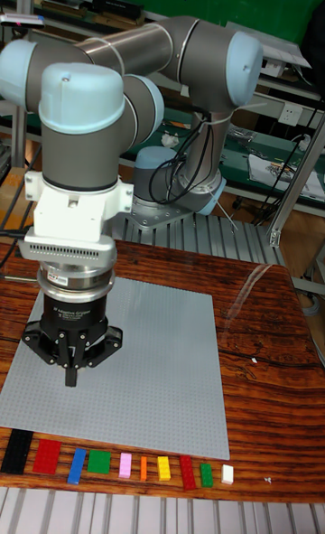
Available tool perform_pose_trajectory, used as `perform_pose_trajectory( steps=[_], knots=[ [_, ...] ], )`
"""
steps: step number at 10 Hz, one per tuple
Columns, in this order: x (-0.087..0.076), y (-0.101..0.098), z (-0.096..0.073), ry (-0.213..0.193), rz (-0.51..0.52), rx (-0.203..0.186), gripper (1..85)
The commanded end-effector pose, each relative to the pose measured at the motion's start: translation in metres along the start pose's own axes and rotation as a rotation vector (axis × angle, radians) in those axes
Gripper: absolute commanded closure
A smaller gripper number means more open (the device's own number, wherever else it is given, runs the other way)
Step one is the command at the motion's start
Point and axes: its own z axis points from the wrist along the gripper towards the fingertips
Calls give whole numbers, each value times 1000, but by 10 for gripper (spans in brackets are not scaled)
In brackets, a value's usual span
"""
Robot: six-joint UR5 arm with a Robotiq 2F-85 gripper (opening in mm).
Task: Build with small Lego blocks
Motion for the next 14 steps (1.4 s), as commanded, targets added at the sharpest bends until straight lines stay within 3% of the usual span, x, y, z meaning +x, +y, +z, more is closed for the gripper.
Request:
perform_pose_trajectory(
  steps=[1, 3, 4, 6, 9, 10, 14],
  knots=[
    [0, -8, 0, 6, 154, 28, 847],
    [3, -12, 0, 14, 234, 46, 847],
    [-1, -7, 0, 1, 257, 25, 847],
    [-1, -18, -1, -6, 270, 64, 847],
    [-10, -15, -1, -36, 190, 52, 847],
    [-8, -15, -1, -27, 155, 52, 847],
    [-34, -51, -1, -18, 73, 23, 847]
  ],
)
